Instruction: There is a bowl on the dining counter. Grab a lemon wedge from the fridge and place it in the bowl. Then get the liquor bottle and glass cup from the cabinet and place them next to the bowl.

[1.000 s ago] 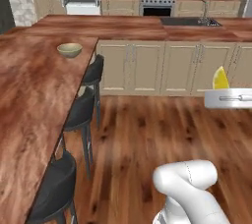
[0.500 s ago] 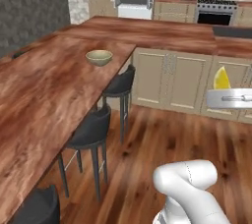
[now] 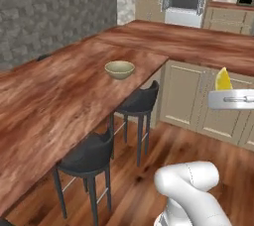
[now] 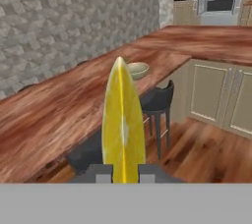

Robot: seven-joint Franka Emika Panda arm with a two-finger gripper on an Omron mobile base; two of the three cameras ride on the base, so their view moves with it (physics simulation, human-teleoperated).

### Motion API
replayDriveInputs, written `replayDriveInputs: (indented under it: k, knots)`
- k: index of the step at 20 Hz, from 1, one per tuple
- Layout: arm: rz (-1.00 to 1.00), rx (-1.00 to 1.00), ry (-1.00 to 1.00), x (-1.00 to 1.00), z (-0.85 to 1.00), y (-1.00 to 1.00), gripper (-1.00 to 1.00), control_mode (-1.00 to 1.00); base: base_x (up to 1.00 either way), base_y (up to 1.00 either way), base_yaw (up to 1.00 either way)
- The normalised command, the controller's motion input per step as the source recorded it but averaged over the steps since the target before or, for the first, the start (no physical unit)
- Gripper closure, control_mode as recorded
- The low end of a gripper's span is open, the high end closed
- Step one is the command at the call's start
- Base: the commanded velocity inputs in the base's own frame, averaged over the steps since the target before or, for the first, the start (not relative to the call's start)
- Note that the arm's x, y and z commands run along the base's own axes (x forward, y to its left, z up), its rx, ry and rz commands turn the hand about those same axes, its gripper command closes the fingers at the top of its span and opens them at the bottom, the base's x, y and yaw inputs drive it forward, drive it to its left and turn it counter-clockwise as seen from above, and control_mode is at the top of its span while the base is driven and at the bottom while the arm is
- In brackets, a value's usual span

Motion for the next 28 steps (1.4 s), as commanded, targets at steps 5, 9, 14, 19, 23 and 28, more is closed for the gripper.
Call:
replayDriveInputs:
  k: [5, 9, 14, 19, 23, 28]
  knots:
    - [0.00, 0.00, 0.00, 0.00, 0.00, 0.00, 1.00, 1.00, 0.66, -0.84, 0.38]
    - [0.00, 0.00, 0.00, 0.00, 0.00, 0.00, 1.00, 1.00, 0.66, -0.83, 0.38]
    - [0.00, 0.00, 0.00, 0.00, 0.00, 0.00, 1.00, 1.00, 0.70, -0.68, 0.46]
    - [0.00, 0.00, 0.00, 0.00, 0.00, 0.00, 1.00, 1.00, 0.59, -0.70, 0.49]
    - [0.00, 0.00, 0.00, 0.00, 0.00, 0.00, 1.00, 1.00, 0.63, -0.67, 0.49]
    - [0.00, 0.00, 0.00, 0.00, 0.00, 0.00, 1.00, 1.00, 0.79, -0.50, 0.48]
